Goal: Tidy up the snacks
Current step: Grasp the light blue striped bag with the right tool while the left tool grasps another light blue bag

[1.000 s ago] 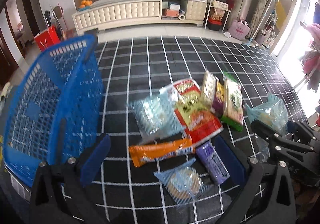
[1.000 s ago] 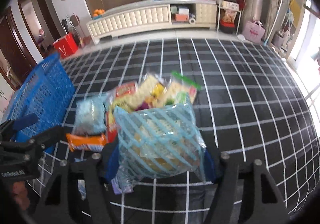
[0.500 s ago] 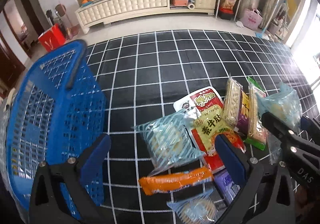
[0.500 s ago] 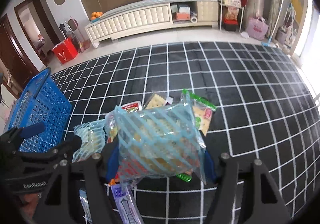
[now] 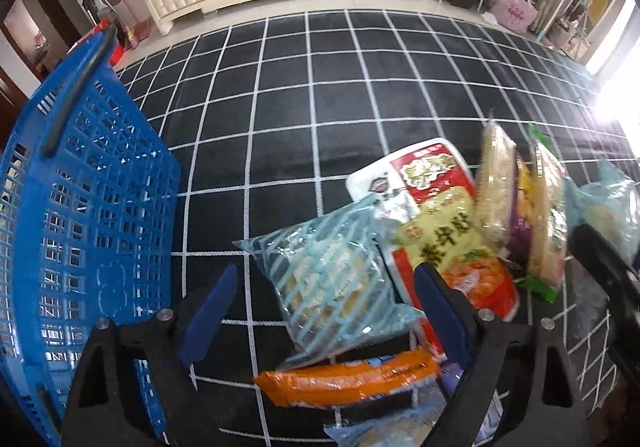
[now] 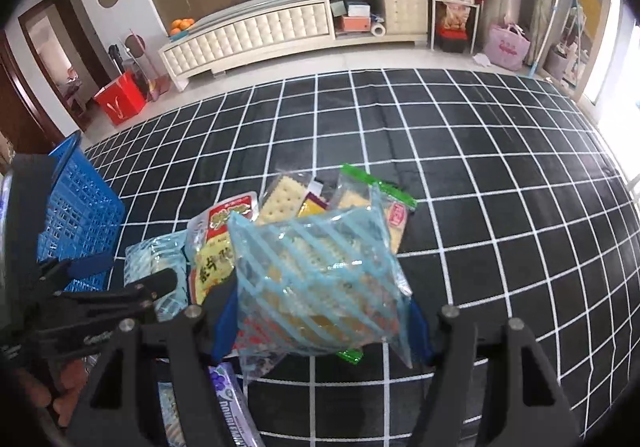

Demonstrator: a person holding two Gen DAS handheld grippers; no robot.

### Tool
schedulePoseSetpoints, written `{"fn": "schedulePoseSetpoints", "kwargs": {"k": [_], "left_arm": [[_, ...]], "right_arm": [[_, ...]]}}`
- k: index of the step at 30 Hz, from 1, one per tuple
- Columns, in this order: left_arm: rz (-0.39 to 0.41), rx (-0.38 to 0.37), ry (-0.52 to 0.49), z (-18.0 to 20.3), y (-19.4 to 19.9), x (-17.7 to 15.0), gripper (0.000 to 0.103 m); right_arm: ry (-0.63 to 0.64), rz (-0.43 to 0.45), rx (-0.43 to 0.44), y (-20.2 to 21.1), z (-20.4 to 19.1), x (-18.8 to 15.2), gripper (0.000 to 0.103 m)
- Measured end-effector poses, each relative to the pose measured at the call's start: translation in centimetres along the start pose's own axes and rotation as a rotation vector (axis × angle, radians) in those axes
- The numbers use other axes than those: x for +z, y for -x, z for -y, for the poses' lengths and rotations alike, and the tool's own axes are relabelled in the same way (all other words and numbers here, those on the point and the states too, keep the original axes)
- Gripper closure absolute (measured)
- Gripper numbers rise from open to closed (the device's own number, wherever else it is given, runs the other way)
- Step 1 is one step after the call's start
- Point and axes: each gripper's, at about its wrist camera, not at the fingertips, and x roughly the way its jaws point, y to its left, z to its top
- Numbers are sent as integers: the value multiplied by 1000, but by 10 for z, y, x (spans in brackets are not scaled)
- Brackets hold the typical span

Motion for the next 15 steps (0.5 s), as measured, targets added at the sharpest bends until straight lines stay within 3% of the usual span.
{"fn": "schedulePoseSetpoints", "kwargs": {"k": [2, 3, 6, 12, 15], "left_arm": [[-15, 1, 4, 0, -7, 0, 17], [-19, -1, 4, 1, -10, 0, 26], [-44, -17, 10, 3, -15, -2, 31], [-18, -32, 8, 5, -13, -7, 48], [2, -76, 5, 8, 0, -10, 49]], "right_arm": [[3, 1, -1, 0, 0, 0, 31], [3, -1, -4, -1, 0, 0, 31], [8, -1, -20, -3, 0, 0, 31], [15, 4, -35, -3, 1, 0, 31], [24, 3, -38, -3, -3, -1, 31]]}}
